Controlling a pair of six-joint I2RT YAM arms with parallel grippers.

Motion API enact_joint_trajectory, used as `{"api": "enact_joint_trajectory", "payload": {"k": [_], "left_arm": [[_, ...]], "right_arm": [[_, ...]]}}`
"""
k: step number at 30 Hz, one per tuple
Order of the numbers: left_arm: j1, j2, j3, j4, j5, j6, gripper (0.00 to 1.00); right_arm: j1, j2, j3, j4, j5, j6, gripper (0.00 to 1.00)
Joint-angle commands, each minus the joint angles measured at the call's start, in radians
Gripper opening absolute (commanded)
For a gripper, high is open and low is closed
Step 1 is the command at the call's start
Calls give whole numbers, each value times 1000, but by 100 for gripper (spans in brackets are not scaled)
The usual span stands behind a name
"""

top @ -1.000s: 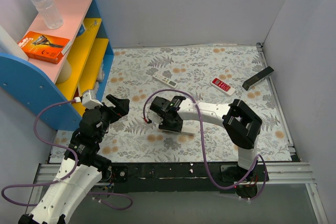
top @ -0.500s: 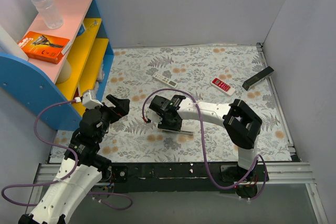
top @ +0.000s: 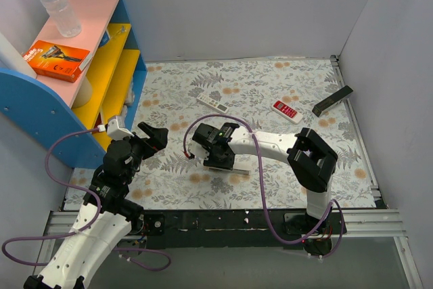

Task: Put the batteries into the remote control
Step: Load the battery cover into the remote control.

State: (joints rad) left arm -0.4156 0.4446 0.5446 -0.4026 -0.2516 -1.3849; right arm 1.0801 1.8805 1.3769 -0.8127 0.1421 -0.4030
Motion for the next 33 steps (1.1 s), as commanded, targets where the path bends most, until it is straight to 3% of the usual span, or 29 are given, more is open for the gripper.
{"api": "enact_joint_trajectory", "payload": {"k": [1, 16, 20, 33], "left_arm": [[-5, 2, -12, 7, 5, 1, 98], [-5, -1, -17, 5, 9, -2, 98], [-3, 0, -17, 5, 11, -3, 98], [-5, 29, -25, 15, 51, -9, 98]], "right_arm": [[-5, -26, -15, -14, -12, 7, 39], [-12, -31, -53, 0, -9, 23, 41], [-12, -32, -41, -2, -6, 13, 50], [-11, -81, 48, -46, -15, 24, 63]]}}
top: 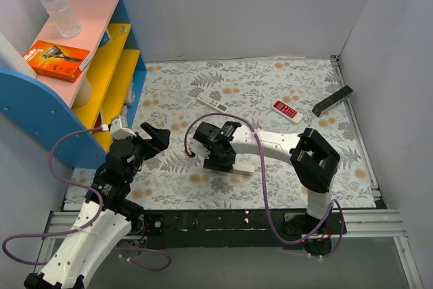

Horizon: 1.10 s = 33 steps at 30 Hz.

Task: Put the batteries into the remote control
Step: Load the battery cover into the remote control.

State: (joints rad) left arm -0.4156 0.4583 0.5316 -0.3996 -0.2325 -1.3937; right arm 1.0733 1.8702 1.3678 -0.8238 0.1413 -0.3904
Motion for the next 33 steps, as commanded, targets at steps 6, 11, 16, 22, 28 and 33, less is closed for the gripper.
{"api": "enact_joint_trajectory", "payload": {"k": [6, 11, 16, 22, 28, 33], "left_arm": [[-5, 95, -15, 27, 113, -4, 98], [-3, 236, -15, 79, 266, 21, 98], [-3, 414, 8, 149, 476, 58, 98], [-66, 638, 76, 160, 565, 99, 93], [-170, 766, 142, 160, 561, 119, 86], [-190, 853, 169, 159, 559, 134, 76]], "right_arm": [[-39, -169, 27, -34, -11, 136, 66], [-139, -313, -68, 9, -39, 326, 66], [-245, -474, -214, 81, -100, 580, 66], [-341, -614, -441, 228, -254, 780, 66], [-384, -640, -547, 287, -289, 878, 61], [-420, -638, -608, 339, -333, 900, 56]]}}
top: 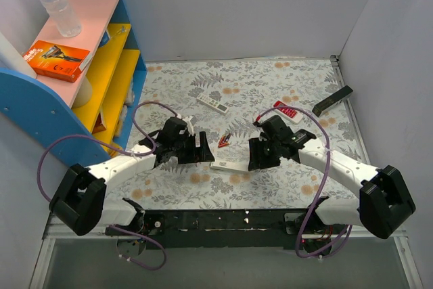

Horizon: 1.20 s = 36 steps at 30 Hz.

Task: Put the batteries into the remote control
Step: Load the battery cover into the remote control.

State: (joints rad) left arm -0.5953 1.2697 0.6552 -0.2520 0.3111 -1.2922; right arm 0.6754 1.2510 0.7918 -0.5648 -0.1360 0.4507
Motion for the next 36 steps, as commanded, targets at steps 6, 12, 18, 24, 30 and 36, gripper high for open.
{"api": "enact_joint_trajectory", "payload": {"k": [6, 12, 18, 24, 30, 36], "left_arm": [[-57, 143, 98, 16, 20, 50, 67], [-92, 189, 132, 23, 14, 59, 61], [-107, 227, 146, 22, 10, 59, 57], [-113, 255, 150, 23, 2, 59, 52], [-115, 264, 153, 20, -1, 60, 47], [-115, 270, 153, 20, -6, 60, 43]], "right_arm": [[-37, -9, -46, 105, -37, 62, 52], [-50, 24, -57, 123, -54, 60, 50], [-60, 47, -72, 149, -62, 60, 48], [-68, 73, -77, 166, -68, 54, 46], [-73, 93, -77, 183, -77, 49, 44], [-74, 116, -69, 190, -86, 40, 42]]}}
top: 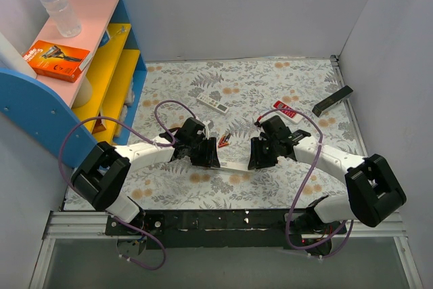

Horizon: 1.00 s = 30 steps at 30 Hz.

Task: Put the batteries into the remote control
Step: Load the battery cover into the remote control.

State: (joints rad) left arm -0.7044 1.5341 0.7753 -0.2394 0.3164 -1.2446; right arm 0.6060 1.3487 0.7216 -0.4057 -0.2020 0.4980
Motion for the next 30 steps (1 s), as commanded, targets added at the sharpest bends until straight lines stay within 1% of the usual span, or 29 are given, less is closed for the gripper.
{"api": "enact_joint_trajectory", "payload": {"k": [1, 5, 13, 16, 17, 20, 23, 30], "left_arm": [[-6, 8, 33, 6, -13, 13, 43], [-6, 11, 35, 5, -17, 13, 41], [-6, 4, 36, 3, -31, 4, 41], [-6, -11, 35, 5, -43, -7, 43], [-6, -15, 35, 5, -43, -10, 46], [-6, -34, 35, 6, -53, -21, 50], [-6, -46, 36, 6, -79, -32, 51], [-6, -35, 47, 6, -106, -42, 50]], "right_arm": [[-5, 20, 2, 31, -22, -7, 42], [-6, 24, 6, 33, -20, -10, 40], [-6, 26, 12, 25, -13, -16, 38], [-6, 24, 15, 22, -11, -21, 38], [-6, 24, 15, 22, -11, -22, 38], [-6, 24, 19, 21, -13, -29, 38], [-6, 26, 24, 21, -14, -33, 38], [-6, 26, 25, 18, -17, -41, 37]]}}
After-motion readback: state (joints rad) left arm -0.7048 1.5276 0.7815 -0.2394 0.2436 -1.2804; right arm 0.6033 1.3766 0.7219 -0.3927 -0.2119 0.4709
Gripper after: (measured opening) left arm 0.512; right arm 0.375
